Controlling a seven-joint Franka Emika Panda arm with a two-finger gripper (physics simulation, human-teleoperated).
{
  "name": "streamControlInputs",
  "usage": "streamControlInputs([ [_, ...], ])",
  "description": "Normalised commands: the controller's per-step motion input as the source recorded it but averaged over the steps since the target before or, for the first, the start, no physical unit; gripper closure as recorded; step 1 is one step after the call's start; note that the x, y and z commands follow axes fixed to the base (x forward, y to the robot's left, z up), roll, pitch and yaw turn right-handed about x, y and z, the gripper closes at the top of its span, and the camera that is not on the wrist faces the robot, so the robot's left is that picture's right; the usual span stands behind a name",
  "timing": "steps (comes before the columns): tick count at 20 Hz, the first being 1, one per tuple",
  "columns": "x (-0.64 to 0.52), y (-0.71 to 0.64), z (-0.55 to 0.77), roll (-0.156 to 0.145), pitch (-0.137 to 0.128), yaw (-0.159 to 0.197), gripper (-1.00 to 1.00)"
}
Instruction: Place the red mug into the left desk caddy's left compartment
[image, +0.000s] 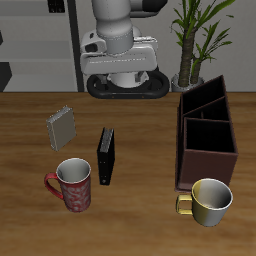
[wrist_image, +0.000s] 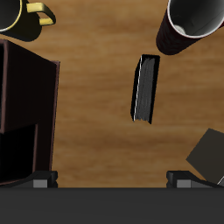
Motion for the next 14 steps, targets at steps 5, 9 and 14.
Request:
streamControlInputs([
  [5, 0.18, -0.53, 0.16, -0.034, -0.034, 0.017, -1.0],
  [9, 0.24, -0.62, 0.21, -0.045, -0.038, 0.017, -1.0],
  [14, 0.18, -0.45, 0.18, -0.02, 0.0, -0.007, -1.0],
])
